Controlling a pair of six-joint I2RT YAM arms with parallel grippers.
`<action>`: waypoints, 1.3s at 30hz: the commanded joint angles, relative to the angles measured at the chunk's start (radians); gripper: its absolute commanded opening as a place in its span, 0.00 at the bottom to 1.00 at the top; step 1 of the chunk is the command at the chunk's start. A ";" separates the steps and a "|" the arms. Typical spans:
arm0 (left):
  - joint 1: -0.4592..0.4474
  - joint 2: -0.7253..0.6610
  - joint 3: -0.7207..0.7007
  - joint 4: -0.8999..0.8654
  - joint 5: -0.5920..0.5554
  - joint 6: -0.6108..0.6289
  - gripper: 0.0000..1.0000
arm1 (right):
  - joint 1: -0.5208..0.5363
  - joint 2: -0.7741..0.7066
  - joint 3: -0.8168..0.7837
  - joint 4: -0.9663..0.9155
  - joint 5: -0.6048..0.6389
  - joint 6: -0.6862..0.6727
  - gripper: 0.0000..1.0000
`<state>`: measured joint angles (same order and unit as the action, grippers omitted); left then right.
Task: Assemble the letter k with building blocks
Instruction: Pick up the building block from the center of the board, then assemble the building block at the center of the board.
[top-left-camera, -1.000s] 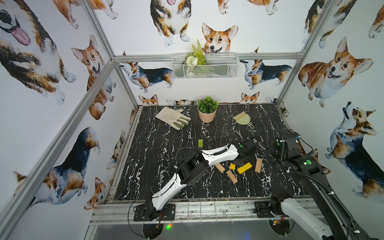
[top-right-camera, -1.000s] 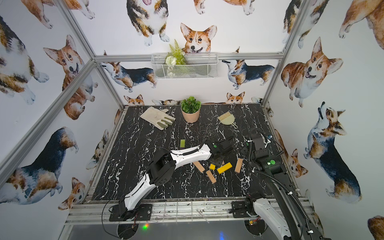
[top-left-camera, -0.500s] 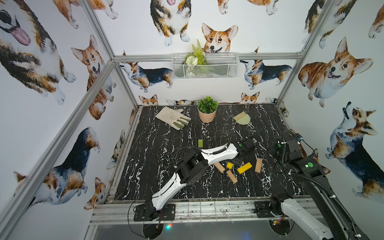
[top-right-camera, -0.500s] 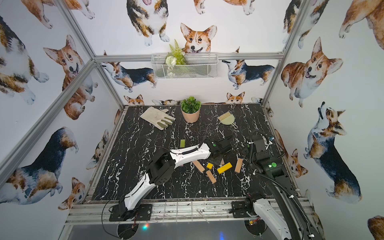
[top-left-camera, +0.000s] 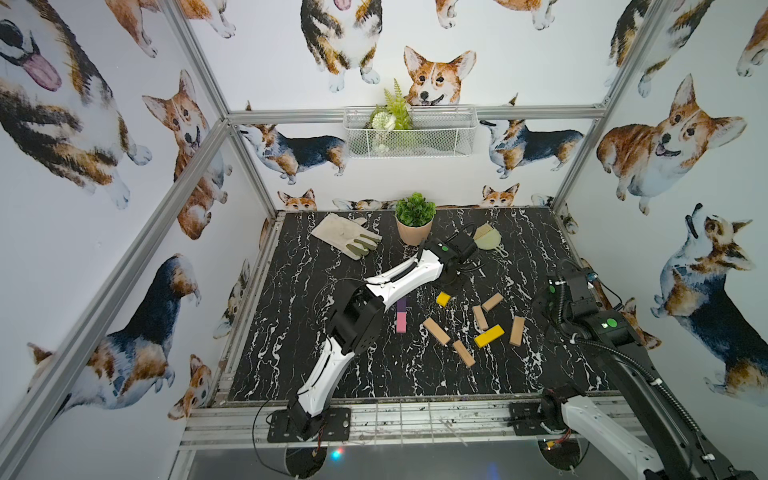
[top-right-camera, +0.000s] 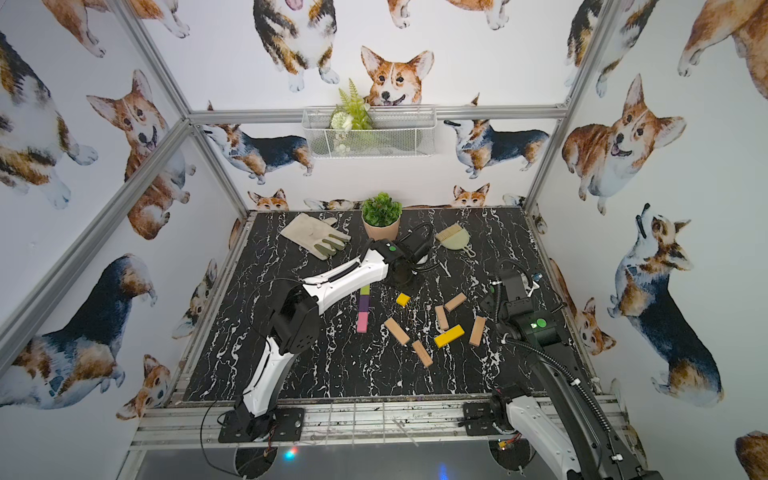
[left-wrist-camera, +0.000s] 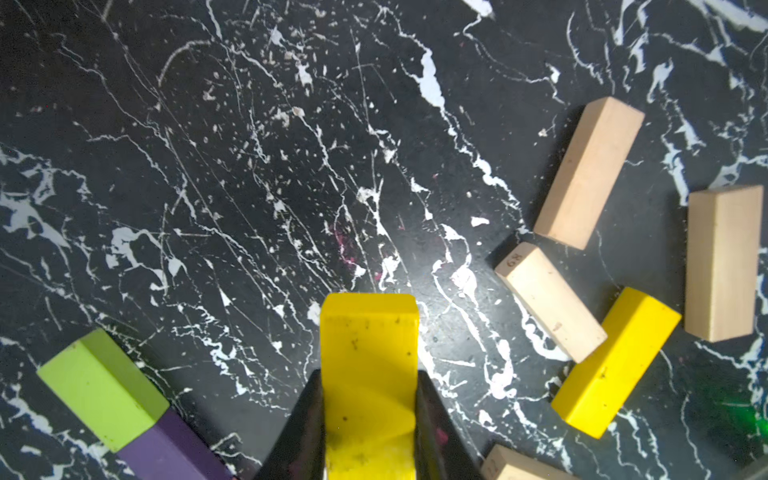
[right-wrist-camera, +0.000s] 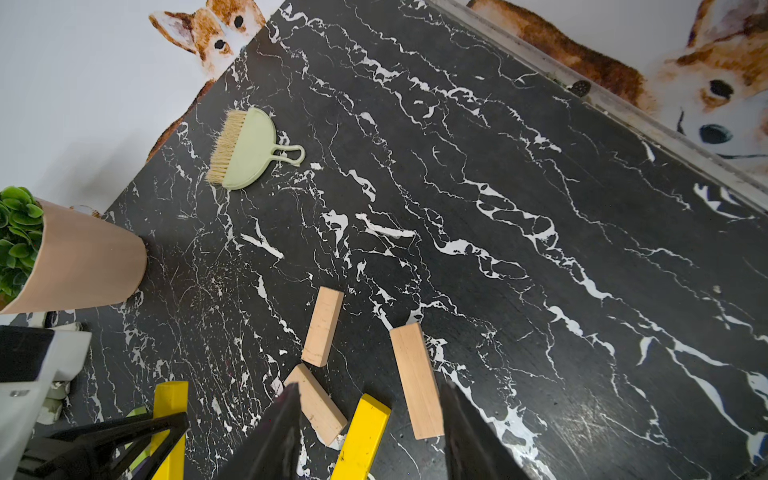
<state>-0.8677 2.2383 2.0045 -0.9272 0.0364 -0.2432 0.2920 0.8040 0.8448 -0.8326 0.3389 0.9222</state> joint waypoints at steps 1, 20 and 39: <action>0.046 -0.008 -0.031 0.018 0.107 0.156 0.25 | -0.001 0.012 -0.001 0.023 -0.008 0.017 0.56; 0.144 0.010 -0.166 0.104 0.026 0.262 0.26 | -0.002 0.054 -0.004 0.041 -0.035 0.018 0.57; 0.161 -0.020 -0.260 0.159 0.019 0.246 0.26 | -0.002 0.054 -0.010 0.040 -0.049 0.023 0.61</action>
<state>-0.7116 2.2307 1.7538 -0.7708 0.0570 -0.0040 0.2920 0.8589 0.8371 -0.8043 0.2859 0.9226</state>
